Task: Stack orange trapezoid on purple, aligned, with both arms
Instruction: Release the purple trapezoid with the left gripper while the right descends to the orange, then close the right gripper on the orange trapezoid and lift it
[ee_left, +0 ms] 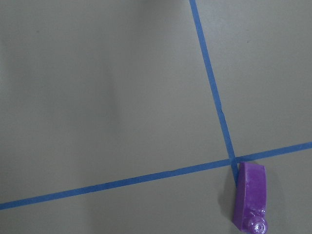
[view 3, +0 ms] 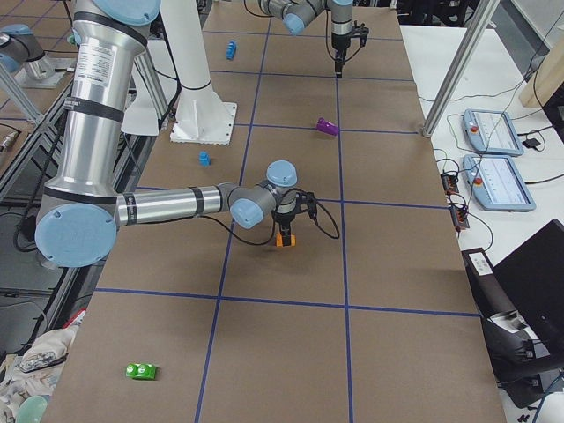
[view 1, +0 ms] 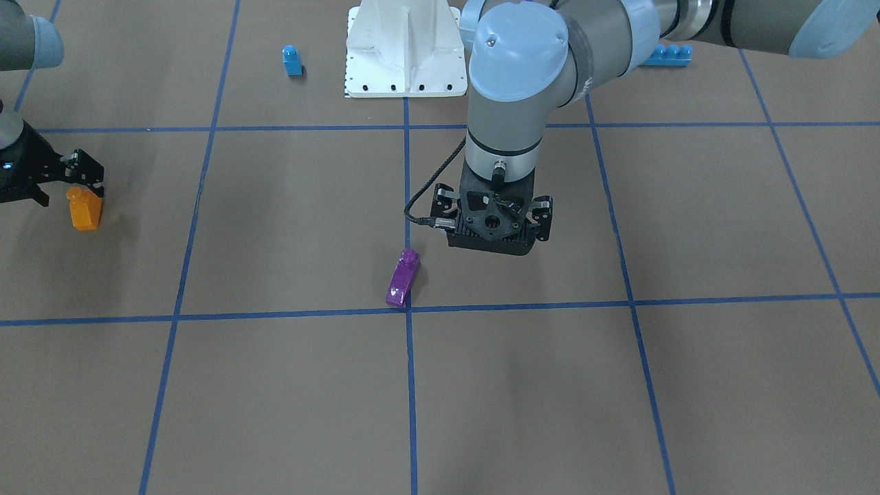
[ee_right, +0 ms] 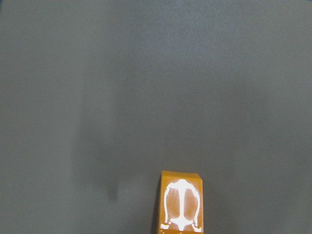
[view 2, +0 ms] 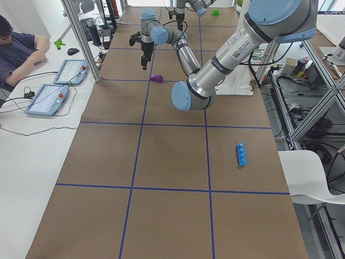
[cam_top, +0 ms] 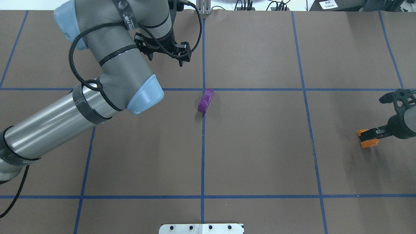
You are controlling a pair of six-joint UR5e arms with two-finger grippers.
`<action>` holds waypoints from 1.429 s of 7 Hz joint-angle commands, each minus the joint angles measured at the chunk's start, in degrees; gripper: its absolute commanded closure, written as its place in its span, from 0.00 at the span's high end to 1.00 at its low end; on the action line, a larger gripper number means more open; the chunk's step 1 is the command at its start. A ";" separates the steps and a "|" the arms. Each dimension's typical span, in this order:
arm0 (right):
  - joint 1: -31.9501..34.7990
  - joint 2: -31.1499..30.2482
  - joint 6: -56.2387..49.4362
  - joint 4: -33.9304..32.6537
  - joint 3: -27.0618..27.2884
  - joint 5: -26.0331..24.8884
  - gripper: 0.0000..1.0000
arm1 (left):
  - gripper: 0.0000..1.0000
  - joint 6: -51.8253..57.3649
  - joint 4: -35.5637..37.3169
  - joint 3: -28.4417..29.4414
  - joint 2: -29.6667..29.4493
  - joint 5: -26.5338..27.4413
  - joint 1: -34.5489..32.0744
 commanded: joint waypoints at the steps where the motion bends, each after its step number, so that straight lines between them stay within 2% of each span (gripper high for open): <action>1: -0.62 1.47 0.16 0.23 -2.59 0.39 0.94 | 1.00 0.00 -0.09 -0.24 0.60 -0.03 0.00; 2: -0.62 2.61 0.16 0.23 -3.91 0.57 0.90 | 1.00 0.00 -0.18 -0.24 0.78 -0.03 0.00; 5: -0.36 1.84 0.16 0.14 -3.83 2.06 0.17 | 1.00 0.00 -0.35 -0.16 1.22 -0.03 0.09; 6: -0.27 0.70 0.16 0.14 -3.57 2.07 0.01 | 1.00 0.00 -0.27 -0.16 1.22 -0.03 0.18; 7: -0.09 -0.01 0.07 0.14 -2.70 2.07 0.00 | 1.00 0.00 -0.27 -0.33 1.13 -0.03 0.01; 8: 0.52 0.25 0.16 -2.12 0.79 4.24 0.00 | 1.00 0.00 -0.18 -0.59 1.22 0.06 -0.34; 9: 4.79 3.30 0.16 -8.23 3.70 9.83 0.00 | 1.00 0.09 -0.09 -1.29 2.35 -0.03 -1.04; 10: 7.62 9.33 0.16 -15.08 4.68 12.33 0.00 | 1.00 3.48 0.17 -2.52 4.19 -0.12 -2.27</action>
